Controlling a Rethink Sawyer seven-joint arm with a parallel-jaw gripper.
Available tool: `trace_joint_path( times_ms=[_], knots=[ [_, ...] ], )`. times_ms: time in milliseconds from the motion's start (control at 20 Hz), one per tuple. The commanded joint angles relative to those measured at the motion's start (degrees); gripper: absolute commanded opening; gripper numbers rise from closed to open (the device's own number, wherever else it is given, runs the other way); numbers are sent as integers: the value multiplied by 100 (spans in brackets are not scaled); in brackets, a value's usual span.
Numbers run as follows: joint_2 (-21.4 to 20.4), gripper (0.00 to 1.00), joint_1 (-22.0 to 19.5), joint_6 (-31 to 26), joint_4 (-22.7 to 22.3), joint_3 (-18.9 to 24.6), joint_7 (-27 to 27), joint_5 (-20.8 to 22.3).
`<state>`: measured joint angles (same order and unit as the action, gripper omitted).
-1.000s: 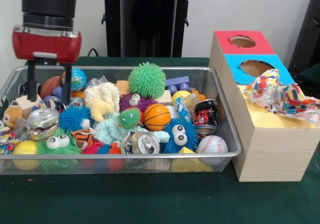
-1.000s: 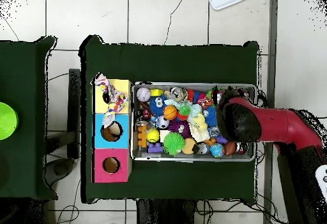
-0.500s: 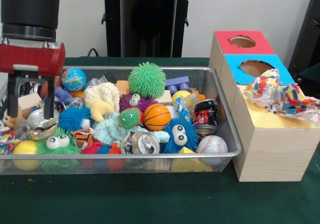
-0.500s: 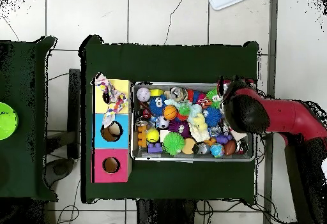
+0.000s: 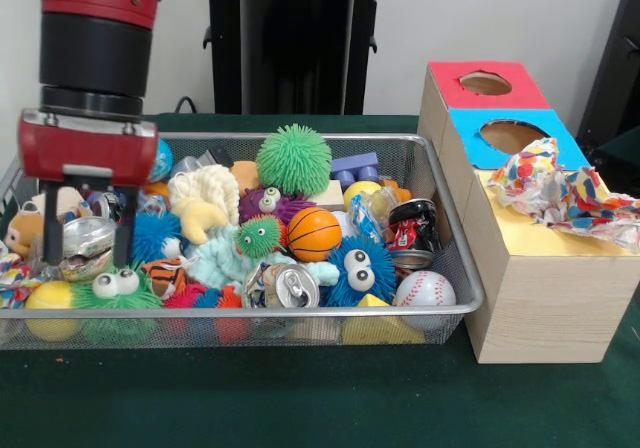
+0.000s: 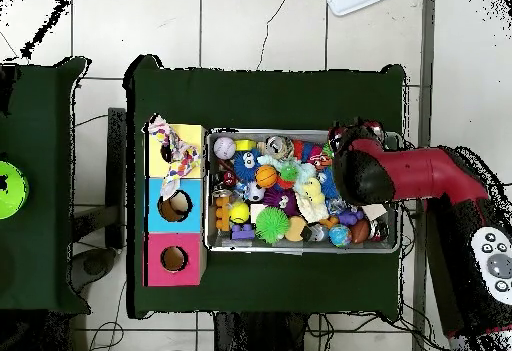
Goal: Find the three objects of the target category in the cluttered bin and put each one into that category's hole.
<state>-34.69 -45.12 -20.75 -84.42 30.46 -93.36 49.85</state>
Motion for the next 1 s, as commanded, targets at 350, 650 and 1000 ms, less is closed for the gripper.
trace_joint_path(
  times_ms=[350, 650, 1000],
  knots=[
    [67, 100, -226, -219, 19, 242, 1318, 586],
    [-84, 100, -469, -476, 3, 452, 1745, 508],
    [-279, 100, -560, -545, -38, 432, 1732, 609]
  ],
)
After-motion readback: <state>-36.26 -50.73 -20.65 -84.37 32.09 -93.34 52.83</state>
